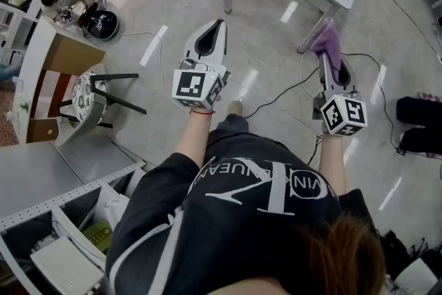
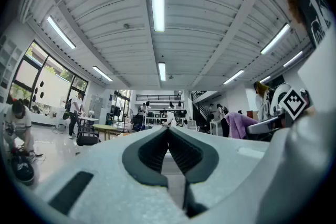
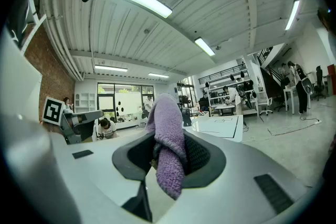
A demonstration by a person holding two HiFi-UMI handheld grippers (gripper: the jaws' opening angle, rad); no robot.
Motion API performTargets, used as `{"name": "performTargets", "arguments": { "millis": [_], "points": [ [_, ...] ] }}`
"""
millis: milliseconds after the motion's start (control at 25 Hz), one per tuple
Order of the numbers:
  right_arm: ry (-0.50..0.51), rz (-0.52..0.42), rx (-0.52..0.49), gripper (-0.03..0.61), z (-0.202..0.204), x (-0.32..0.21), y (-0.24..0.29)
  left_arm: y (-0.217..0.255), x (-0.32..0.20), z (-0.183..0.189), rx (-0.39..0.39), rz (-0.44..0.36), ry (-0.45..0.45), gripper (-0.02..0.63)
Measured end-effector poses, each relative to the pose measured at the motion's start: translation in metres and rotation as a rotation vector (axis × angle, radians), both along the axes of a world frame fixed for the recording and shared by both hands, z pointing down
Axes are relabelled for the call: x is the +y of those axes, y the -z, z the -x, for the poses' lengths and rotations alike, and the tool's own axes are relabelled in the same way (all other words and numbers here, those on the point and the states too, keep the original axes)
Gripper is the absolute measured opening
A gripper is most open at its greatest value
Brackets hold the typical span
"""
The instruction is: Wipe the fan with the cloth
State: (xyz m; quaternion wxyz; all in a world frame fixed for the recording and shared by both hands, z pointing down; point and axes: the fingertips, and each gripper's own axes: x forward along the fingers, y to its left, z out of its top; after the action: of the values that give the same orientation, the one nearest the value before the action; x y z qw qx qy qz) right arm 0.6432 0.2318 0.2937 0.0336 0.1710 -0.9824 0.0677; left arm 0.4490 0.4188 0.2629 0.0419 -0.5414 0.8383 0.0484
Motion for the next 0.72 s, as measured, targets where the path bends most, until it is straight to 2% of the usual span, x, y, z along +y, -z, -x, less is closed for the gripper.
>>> {"name": "performTargets", "arguments": {
  "millis": [440, 720],
  "points": [
    [-0.067, 0.019, 0.026, 0.117, 0.064, -0.014, -0.012, -0.012, -0.02, 0.074, 0.03, 0.02, -0.043, 0.005],
    [-0.142, 0.047, -0.014, 0.118, 0.109, -0.013, -0.012, -0.017, -0.022, 0.135, 0.026, 0.022, -0.101, 0.005]
  ]
}}
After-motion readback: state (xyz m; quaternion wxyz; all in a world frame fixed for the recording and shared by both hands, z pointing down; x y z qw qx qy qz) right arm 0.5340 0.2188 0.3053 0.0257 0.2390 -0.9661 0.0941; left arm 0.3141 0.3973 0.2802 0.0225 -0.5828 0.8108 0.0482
